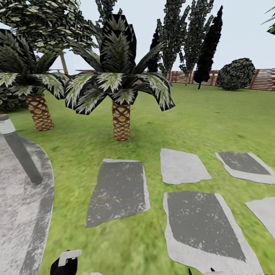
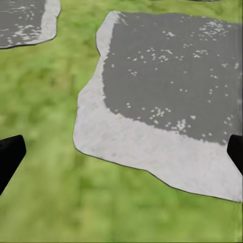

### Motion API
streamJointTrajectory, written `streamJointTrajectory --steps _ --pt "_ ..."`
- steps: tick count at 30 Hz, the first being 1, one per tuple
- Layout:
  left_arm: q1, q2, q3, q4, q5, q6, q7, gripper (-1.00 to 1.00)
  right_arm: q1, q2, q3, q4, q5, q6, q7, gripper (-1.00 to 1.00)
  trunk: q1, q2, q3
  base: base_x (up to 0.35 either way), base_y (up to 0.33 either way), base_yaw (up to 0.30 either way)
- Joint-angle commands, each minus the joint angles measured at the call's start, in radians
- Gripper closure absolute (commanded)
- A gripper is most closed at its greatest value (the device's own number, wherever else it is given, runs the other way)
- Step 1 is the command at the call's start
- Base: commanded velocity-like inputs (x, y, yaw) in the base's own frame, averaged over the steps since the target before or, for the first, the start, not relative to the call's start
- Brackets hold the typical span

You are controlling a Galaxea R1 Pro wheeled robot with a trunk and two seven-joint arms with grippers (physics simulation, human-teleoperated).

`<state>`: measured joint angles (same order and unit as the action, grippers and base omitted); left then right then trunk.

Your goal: In the garden, pick up the pesticide atomizer on the floor and spray pesticide onto both trees until each tree trunk is fully covered.

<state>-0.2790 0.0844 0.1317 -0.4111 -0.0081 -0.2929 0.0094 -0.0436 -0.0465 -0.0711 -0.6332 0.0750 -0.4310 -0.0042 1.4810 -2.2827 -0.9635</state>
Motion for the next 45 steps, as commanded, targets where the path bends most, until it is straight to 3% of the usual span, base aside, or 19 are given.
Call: streamJointTrajectory --steps 1,45 --pt "0.000 0.000 0.002 0.000 -0.001 -0.003 0.001 1.00 -0.001 0.000 -0.002 0.001 0.008 -0.003 0.000 -1.00 0.000 0.000 -0.001 0.192 -0.232 -0.290" --pt "0.000 0.001 0.003 0.000 0.000 -0.003 0.001 1.00 -0.001 0.003 -0.004 -0.001 0.007 -0.002 -0.002 -1.00 0.000 0.000 -0.001 0.196 -0.226 -0.294"
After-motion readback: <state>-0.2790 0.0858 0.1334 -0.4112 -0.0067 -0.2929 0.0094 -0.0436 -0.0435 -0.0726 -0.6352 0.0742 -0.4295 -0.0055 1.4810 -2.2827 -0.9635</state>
